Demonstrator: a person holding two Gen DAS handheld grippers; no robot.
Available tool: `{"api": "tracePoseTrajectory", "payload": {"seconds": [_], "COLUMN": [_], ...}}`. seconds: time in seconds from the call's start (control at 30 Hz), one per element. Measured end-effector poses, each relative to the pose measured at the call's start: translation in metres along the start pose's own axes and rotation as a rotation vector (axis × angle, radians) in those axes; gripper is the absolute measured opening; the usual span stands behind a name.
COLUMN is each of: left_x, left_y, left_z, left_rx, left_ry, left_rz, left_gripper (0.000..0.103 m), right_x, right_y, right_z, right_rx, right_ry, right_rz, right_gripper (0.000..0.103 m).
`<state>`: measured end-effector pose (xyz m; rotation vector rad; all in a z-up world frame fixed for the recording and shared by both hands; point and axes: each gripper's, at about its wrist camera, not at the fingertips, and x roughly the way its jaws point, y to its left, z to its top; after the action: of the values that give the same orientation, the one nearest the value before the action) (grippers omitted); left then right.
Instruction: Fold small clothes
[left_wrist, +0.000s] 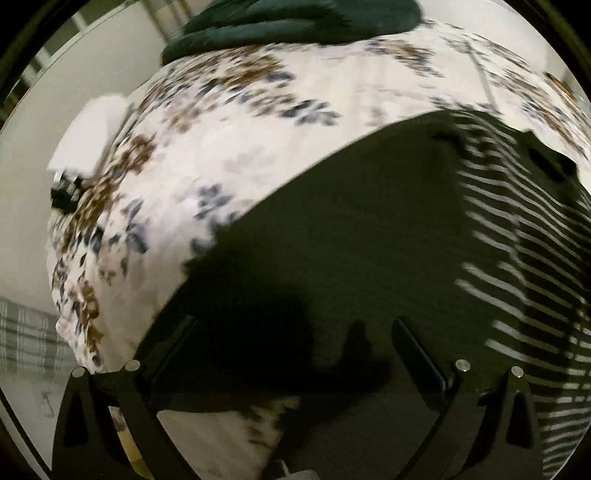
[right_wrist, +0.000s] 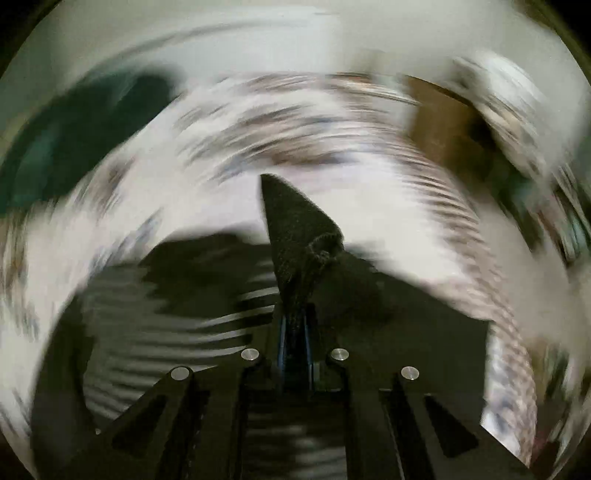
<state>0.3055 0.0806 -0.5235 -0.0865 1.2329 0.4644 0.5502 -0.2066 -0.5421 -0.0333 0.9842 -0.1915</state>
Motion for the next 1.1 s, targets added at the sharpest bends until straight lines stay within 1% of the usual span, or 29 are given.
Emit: {"api": "tracePoseTrajectory", "payload": {"seconds": [0.03, 0.07, 0.13, 0.17, 0.2, 0.27, 0.3, 0.33, 0.37, 0.4, 0.43, 0.47, 0.53, 0.6, 0.63, 0.7, 0.83, 0.9, 0.97, 1.0, 1.03, 1.07, 1.1], "left_x": [0.004, 0.007, 0.013, 0.015, 0.017, 0.023, 0.023, 0.023, 0.022, 0.020, 0.018, 0.016, 0.012, 0.011, 0.013, 0.026, 0.068, 0.082, 0.099, 0.105, 0.108, 0.108, 0.103], "left_y": [0.012, 0.021, 0.038, 0.046, 0.053, 0.068, 0.076, 0.084, 0.097, 0.106, 0.116, 0.130, 0.161, 0.192, 0.201, 0.222, 0.238, 0.236, 0.228, 0.223, 0.219, 0.215, 0.210], "left_z": [0.000, -0.001, -0.002, -0.004, -0.005, -0.007, -0.007, -0.008, -0.008, -0.010, -0.011, -0.014, -0.022, -0.034, -0.039, -0.053, -0.079, -0.087, -0.089, -0.089, -0.088, -0.085, -0.081], "left_rx": [-0.019, -0.032, -0.056, -0.068, -0.079, -0.105, -0.118, -0.132, -0.154, -0.172, -0.191, -0.218, -0.282, -0.354, -0.380, -0.432, -0.512, -0.524, -0.500, -0.488, -0.481, -0.475, -0.458], "left_ry": [0.007, 0.011, 0.021, 0.026, 0.033, 0.052, 0.060, 0.063, 0.065, 0.071, 0.076, 0.085, 0.101, 0.115, 0.123, 0.162, 0.262, 0.284, 0.295, 0.303, 0.302, 0.290, 0.269], "left_rz": [0.008, 0.014, 0.029, 0.034, 0.037, 0.040, 0.039, 0.034, 0.022, 0.012, 0.001, -0.013, -0.034, -0.059, -0.074, -0.118, -0.193, -0.205, -0.207, -0.206, -0.222, -0.232, -0.221], "left_gripper": [0.103, 0.103, 0.103, 0.103, 0.103, 0.103, 0.103, 0.103, 0.103, 0.103, 0.103, 0.103, 0.103, 0.103, 0.103, 0.103, 0.102, 0.099, 0.097, 0.087, 0.072, 0.068, 0.050], "right_x": [0.012, 0.019, 0.016, 0.014, 0.016, 0.021, 0.027, 0.029, 0.027, 0.025, 0.019, 0.009, 0.001, -0.005, -0.009, -0.005, 0.005, 0.010, 0.013, 0.014, 0.015, 0.015, 0.014], "right_y": [0.039, 0.088, 0.147, 0.170, 0.195, 0.219, 0.228, 0.223, 0.211, 0.198, 0.180, 0.159, 0.132, 0.104, 0.090, 0.069, 0.037, 0.030, 0.025, 0.024, 0.025, 0.027, 0.030], "right_z": [-0.004, -0.012, -0.032, -0.040, -0.050, -0.073, -0.078, -0.080, -0.079, -0.077, -0.074, -0.072, -0.069, -0.073, -0.080, -0.086, -0.119, -0.131, -0.144, -0.148, -0.153, -0.157, -0.159], "right_rx": [-0.074, -0.156, -0.274, -0.322, -0.384, -0.448, -0.458, -0.433, -0.371, -0.319, -0.270, -0.195, -0.126, -0.064, -0.022, 0.040, 0.148, 0.169, 0.192, 0.194, 0.190, 0.176, 0.163], "right_ry": [0.016, 0.033, 0.039, 0.044, 0.072, 0.120, 0.151, 0.183, 0.234, 0.270, 0.293, 0.311, 0.335, 0.371, 0.397, 0.444, 0.523, 0.552, 0.578, 0.589, 0.600, 0.605, 0.608], "right_rz": [0.021, 0.061, 0.136, 0.158, 0.181, 0.177, 0.178, 0.196, 0.253, 0.290, 0.323, 0.369, 0.399, 0.400, 0.400, 0.396, 0.364, 0.347, 0.344, 0.341, 0.334, 0.331, 0.329], "right_gripper": [0.008, 0.008, 0.008, 0.008, 0.008, 0.009, 0.009, 0.010, 0.020, 0.029, 0.046, 0.057, 0.061, 0.063, 0.064, 0.064, 0.064, 0.064, 0.064, 0.064, 0.064, 0.064, 0.064]}}
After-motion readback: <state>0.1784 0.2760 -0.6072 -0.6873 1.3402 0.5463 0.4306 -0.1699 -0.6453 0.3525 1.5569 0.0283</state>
